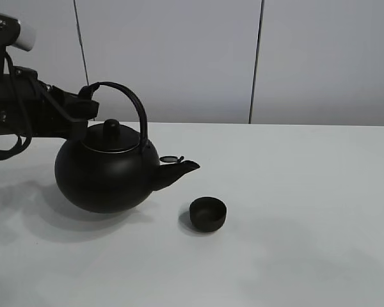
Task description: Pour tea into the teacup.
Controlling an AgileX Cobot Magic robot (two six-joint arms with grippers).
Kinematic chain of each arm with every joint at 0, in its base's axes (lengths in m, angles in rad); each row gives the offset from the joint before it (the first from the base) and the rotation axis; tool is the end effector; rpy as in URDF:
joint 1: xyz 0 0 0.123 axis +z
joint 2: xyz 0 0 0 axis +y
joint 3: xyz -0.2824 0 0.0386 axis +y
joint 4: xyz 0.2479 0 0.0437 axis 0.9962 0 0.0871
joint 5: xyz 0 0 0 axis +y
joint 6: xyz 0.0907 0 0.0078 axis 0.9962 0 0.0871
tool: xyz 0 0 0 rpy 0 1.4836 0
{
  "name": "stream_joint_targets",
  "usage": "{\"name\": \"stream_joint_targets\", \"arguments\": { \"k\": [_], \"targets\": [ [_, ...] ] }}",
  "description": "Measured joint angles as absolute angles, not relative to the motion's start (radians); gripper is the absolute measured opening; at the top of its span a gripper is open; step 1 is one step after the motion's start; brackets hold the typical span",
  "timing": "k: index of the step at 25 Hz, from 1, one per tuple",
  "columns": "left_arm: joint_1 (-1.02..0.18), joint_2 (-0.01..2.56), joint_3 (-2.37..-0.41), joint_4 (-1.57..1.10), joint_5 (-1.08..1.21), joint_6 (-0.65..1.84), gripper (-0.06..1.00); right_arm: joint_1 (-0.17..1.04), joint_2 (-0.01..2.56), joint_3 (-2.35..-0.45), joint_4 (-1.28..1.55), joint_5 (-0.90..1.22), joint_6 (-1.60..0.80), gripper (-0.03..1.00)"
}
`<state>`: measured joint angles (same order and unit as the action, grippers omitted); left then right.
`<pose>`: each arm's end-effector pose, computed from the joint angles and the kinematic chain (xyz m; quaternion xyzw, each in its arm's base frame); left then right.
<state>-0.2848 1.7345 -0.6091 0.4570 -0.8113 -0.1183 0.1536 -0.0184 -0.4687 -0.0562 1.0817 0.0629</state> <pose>0.2924 -0.1159 0.1664 0.2869 0.7410 -0.1522 0.5878 -0.0043 -0.0052 0.2668 -0.0379 0.8608 0.0268 0.5069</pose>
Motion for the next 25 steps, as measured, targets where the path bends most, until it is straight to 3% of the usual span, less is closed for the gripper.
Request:
{"name": "stream_joint_targets", "arguments": {
  "k": [25],
  "targets": [
    [-0.285,1.734,-0.609,0.426,-0.81,-0.101,0.15,0.154,-0.018,-0.469,-0.056,1.082,0.063,0.54]
  ]
}}
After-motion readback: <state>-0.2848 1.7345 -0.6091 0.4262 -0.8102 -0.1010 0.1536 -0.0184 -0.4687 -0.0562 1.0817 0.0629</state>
